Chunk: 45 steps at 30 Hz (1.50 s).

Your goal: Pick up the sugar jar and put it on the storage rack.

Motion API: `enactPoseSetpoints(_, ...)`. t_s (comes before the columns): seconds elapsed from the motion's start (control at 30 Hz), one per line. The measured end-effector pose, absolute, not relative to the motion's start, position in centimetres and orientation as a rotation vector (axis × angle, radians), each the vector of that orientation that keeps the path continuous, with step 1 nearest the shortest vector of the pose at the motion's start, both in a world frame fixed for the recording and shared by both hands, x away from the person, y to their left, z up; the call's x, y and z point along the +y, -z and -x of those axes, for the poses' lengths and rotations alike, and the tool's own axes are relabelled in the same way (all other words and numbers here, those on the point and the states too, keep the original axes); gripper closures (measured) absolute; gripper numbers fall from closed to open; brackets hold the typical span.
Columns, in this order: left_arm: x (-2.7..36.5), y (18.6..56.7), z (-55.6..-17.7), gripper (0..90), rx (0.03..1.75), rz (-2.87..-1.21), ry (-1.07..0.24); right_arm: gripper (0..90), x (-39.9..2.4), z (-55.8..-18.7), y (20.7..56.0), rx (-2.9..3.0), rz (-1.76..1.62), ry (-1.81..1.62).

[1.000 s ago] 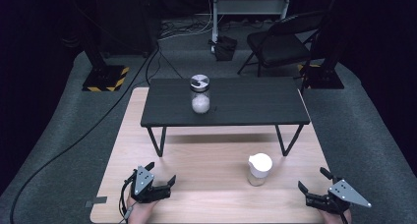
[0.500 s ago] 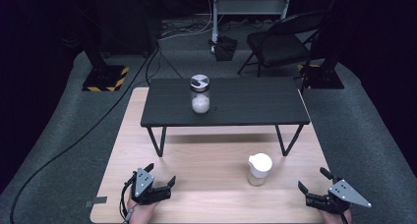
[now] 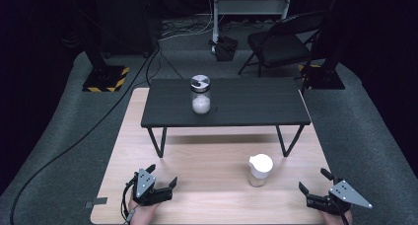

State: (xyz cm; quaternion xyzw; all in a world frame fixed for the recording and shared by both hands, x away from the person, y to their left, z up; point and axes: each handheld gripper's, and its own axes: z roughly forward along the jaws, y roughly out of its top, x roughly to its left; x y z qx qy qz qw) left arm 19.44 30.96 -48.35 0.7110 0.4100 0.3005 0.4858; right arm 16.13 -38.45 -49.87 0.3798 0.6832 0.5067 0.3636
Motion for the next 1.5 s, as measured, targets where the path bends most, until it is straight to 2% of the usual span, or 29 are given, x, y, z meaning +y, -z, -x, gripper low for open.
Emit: enactPoseSetpoints(1.5, 30.94, 48.41, -19.31, 7.0, 1.008, -1.720, -0.737, 4.4, -38.41, -16.19, 49.87, 1.759, -0.975, -1.304)
